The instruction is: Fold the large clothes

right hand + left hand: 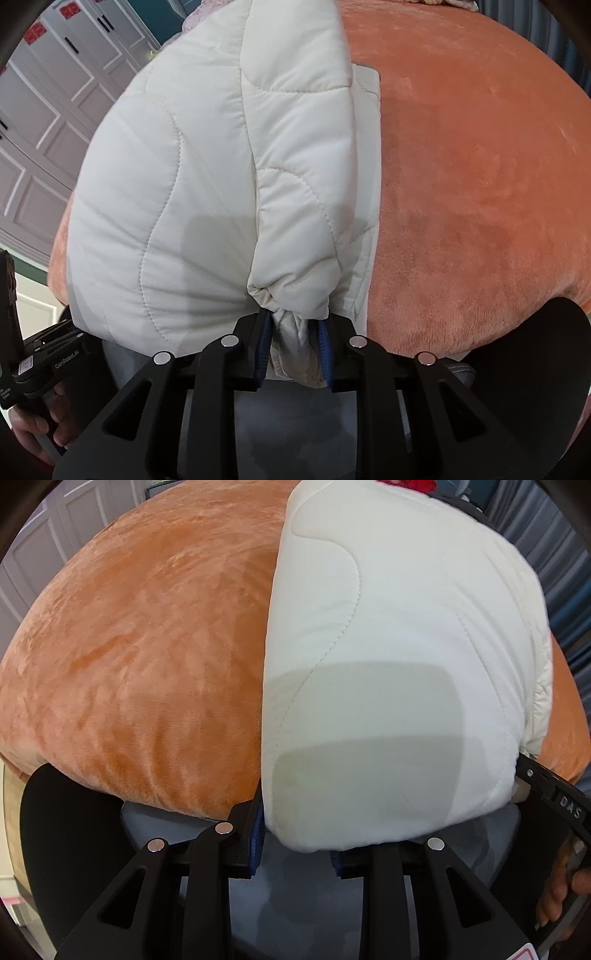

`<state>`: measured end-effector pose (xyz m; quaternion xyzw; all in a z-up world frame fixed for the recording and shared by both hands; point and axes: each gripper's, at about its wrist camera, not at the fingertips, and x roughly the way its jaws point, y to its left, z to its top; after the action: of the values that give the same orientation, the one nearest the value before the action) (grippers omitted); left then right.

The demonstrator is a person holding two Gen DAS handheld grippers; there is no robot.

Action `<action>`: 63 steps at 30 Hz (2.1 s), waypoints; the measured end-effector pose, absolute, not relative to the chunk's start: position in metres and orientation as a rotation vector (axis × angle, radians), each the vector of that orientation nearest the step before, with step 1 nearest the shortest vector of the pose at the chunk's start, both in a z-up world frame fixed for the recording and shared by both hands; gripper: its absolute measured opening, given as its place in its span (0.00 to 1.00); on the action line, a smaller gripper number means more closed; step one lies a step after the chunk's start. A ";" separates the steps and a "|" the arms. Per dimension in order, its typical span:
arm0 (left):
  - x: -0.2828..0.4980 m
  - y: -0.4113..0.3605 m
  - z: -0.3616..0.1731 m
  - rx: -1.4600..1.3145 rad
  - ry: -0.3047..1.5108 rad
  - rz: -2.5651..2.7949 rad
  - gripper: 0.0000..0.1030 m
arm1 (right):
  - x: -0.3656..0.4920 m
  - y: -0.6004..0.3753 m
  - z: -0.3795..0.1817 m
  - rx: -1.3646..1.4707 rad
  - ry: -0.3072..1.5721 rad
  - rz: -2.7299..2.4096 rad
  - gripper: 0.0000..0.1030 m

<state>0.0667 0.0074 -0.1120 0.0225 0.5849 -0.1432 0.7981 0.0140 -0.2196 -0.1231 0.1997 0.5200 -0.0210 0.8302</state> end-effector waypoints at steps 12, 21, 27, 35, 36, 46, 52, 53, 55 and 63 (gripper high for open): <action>0.079 0.064 0.019 -0.007 1.008 -0.392 0.49 | -0.014 -0.278 -0.043 0.595 0.991 -0.026 0.52; 0.181 -0.027 0.027 -0.038 0.942 -0.407 0.49 | 0.114 -0.306 -0.027 0.808 0.841 -0.129 0.64; 0.197 -0.058 0.008 -0.027 0.989 -0.416 0.49 | 0.124 -0.299 -0.047 0.881 0.858 -0.095 0.11; 0.200 -0.094 -0.044 0.040 1.044 -0.415 0.49 | 0.102 -0.299 -0.085 0.692 0.966 -0.247 0.13; 0.198 -0.099 -0.049 0.079 1.025 -0.399 0.49 | 0.105 -0.300 -0.093 0.703 0.980 -0.234 0.13; 0.210 -0.110 -0.086 0.131 1.006 -0.341 0.50 | 0.133 -0.288 -0.127 0.599 1.039 -0.241 0.22; 0.214 -0.115 -0.100 0.151 0.989 -0.317 0.51 | 0.142 -0.285 -0.136 0.548 1.049 -0.241 0.22; 0.215 -0.116 -0.102 0.152 0.989 -0.315 0.51 | 0.143 -0.285 -0.137 0.543 1.049 -0.241 0.22; 0.215 -0.116 -0.104 0.156 0.985 -0.309 0.51 | 0.144 -0.285 -0.138 0.530 1.049 -0.239 0.22; 0.216 -0.120 -0.111 0.176 0.961 -0.289 0.51 | 0.146 -0.284 -0.140 0.499 1.034 -0.240 0.22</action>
<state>0.2161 -0.1200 -0.1113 0.0842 0.4598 -0.1384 0.8731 0.1458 -0.2839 -0.1399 0.2356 0.4879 -0.1134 0.8328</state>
